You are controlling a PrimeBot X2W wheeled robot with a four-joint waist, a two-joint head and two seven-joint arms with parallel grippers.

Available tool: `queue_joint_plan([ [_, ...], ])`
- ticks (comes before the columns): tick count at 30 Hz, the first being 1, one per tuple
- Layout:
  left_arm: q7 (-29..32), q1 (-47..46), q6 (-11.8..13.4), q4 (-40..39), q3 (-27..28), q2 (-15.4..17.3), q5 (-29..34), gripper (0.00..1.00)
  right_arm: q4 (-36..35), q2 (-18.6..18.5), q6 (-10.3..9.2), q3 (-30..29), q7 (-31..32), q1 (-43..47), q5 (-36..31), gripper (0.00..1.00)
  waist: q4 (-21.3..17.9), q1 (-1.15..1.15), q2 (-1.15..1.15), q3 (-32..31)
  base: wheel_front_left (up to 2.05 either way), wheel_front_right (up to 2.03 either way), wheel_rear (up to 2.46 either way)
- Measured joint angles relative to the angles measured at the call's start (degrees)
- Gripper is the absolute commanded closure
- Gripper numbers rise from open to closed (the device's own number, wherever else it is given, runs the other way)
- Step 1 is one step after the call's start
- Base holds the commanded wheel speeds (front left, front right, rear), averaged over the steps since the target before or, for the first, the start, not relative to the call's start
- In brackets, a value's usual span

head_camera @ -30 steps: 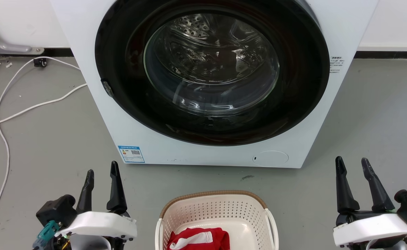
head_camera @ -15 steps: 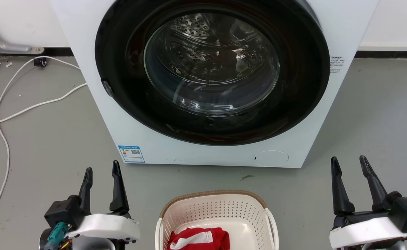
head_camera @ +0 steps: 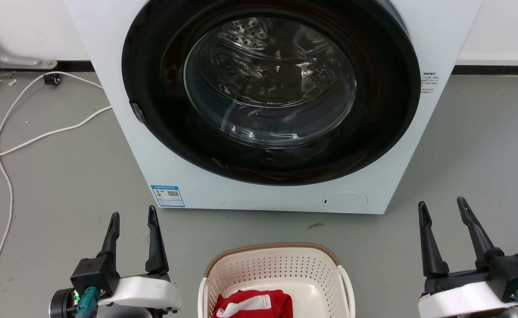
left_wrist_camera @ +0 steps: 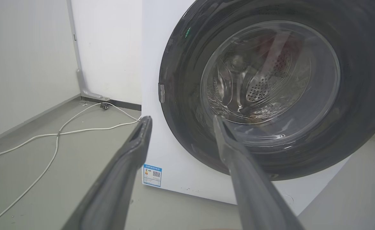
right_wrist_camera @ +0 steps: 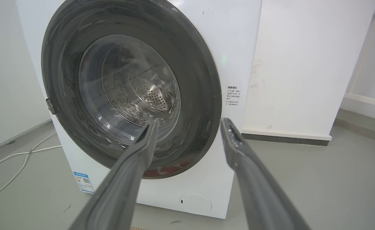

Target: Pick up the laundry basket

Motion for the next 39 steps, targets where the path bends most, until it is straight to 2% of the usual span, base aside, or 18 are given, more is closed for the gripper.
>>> queue_joint_plan([
  [16, -1.6, 0.6, 0.8, -0.6, -0.4, 0.0, 6.9, 0.0, -0.8, 0.0, 0.0, -0.1, -1.7, 1.0, -5.4, 0.0, 0.0, 0.0, 0.0, -0.1, 0.0, 0.0, 0.0],
  [39, -1.7, 0.9, 1.1, -0.1, -0.3, 0.0, 7.2, 0.0, -0.4, 0.0, 0.0, -0.4, -1.8, 1.1, -4.4, 0.0, 0.0, 0.0, 0.0, 0.0, 0.0, 0.0, 0.0],
])
